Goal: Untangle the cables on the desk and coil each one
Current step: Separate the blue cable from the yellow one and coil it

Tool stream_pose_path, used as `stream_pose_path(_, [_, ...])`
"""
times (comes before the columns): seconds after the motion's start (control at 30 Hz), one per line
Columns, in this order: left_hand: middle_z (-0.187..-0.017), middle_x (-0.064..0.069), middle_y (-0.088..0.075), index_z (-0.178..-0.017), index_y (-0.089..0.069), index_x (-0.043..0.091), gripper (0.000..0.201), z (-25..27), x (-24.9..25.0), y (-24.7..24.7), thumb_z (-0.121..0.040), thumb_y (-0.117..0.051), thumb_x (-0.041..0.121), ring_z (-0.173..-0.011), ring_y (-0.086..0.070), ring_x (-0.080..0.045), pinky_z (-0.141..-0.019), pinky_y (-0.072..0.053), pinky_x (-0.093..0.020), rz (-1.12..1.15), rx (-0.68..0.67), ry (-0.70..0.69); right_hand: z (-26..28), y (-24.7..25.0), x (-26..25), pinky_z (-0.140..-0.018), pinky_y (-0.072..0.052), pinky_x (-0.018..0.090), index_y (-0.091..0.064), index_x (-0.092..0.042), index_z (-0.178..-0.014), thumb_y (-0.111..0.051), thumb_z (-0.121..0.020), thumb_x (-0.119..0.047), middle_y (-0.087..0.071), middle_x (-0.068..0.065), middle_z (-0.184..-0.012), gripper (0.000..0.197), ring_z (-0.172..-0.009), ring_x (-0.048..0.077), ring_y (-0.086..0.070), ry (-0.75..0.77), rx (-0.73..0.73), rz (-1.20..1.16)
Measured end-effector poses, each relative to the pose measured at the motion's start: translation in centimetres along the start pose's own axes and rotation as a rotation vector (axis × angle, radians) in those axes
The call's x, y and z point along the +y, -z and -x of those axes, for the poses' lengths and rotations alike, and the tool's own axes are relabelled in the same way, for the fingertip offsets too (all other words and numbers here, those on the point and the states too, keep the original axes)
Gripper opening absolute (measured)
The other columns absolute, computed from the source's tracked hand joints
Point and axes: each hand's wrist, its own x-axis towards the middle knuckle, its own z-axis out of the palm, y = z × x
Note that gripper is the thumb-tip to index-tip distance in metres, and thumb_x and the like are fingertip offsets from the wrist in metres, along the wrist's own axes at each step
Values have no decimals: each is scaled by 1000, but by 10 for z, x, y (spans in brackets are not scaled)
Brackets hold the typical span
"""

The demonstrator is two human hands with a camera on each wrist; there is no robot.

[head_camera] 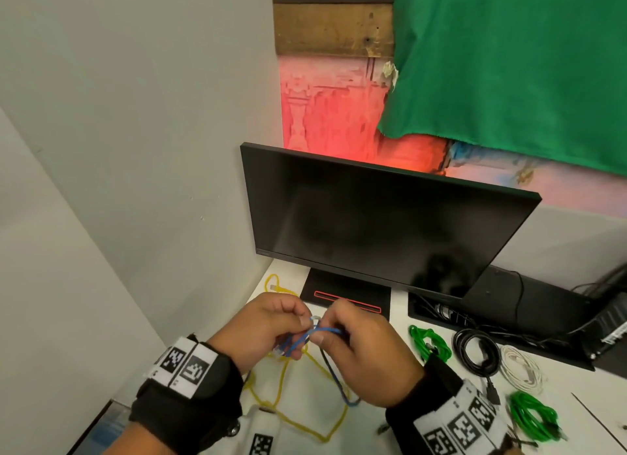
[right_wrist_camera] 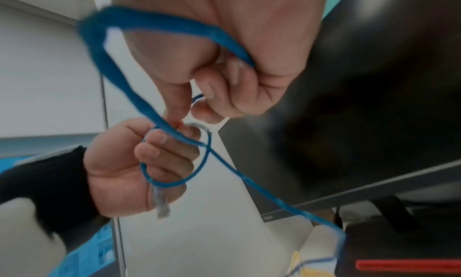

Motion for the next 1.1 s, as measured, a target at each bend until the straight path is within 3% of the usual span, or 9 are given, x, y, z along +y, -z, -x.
stream_pose_path(0.13, [-63,-17,-60,-82,-65,-5,17,-1,2,1,-81,-61,11,-54,-59,-25,-58,-50,-29,-57,-91,51,-3,-3,11,-59,-41,18,-58,-45,-108,-61,-91,-44,-59,-20,-69,18,-65,4,-55,-99,-34,-174])
stream_pose_path(0.33, [-80,2,-73,-79,-75,23,17,-4,-4,-5,-91,-63,20,-77,-66,-9,-74,-51,-23,-463,31,-39,-3,0,27,-58,-41,18,-64,-32,-81,-59,-89,-41,-61,-16,-71,13,-64,4,-54,-196,51,-126])
stream_pose_path(0.43, [-71,11,-65,-74,-70,33,14,0,-8,-6,-86,-66,40,-65,-57,-1,-65,-46,-21,-735,61,-5,-1,-2,33,-56,-40,21,-62,-29,-81,-58,-93,-40,-58,-14,-66,16,-62,6,-52,-251,62,-39])
stream_pose_path(0.53, [-68,11,-63,-71,-65,34,19,1,-8,-10,-88,-63,42,-63,-60,-1,-60,-42,-19,-874,150,-7,-2,-4,33,-61,-45,28,-58,-29,-84,-52,-97,-44,-59,-8,-68,21,-66,8,-54,-297,43,72])
stream_pose_path(0.63, [-71,1,-71,-75,-71,14,13,-2,-8,-13,-85,-65,19,-67,-73,-16,-70,-60,-35,-473,155,63,-5,-7,32,-61,-40,31,-49,-30,-84,-42,-101,-47,-53,-9,-65,25,-65,12,-51,-324,66,219])
stream_pose_path(0.7, [-80,-13,-73,-80,-74,6,13,0,-7,-13,-76,-62,11,-76,-73,-26,-81,-60,-42,-170,88,106,-7,-8,31,-60,-35,29,-46,-29,-84,-38,-102,-47,-49,-9,-65,27,-64,14,-48,-342,85,268])
stream_pose_path(0.8, [-86,-4,-75,-84,-75,15,16,-1,-12,-8,-72,-68,23,-78,-68,-12,-72,-53,-23,-169,7,30,-9,-9,32,-61,-36,29,-45,-26,-84,-35,-103,-46,-50,-8,-68,29,-66,15,-49,-354,63,273])
stream_pose_path(0.93, [-85,-11,-74,-81,-60,13,25,-5,-26,-13,-71,-76,30,-71,-67,-16,-66,-49,-23,21,-35,1,-8,-14,27,-64,-42,31,-46,-23,-85,-34,-104,-46,-54,-5,-72,32,-68,17,-52,-316,35,244])
stream_pose_path(1.1, [-76,-13,-67,-85,-56,11,21,-11,-34,-13,-74,-70,0,-61,-65,-23,-59,-52,-28,41,164,-53,-2,-11,25,-66,-45,37,-52,-20,-79,-43,-103,-39,-56,-4,-69,32,-67,16,-53,-254,108,9])
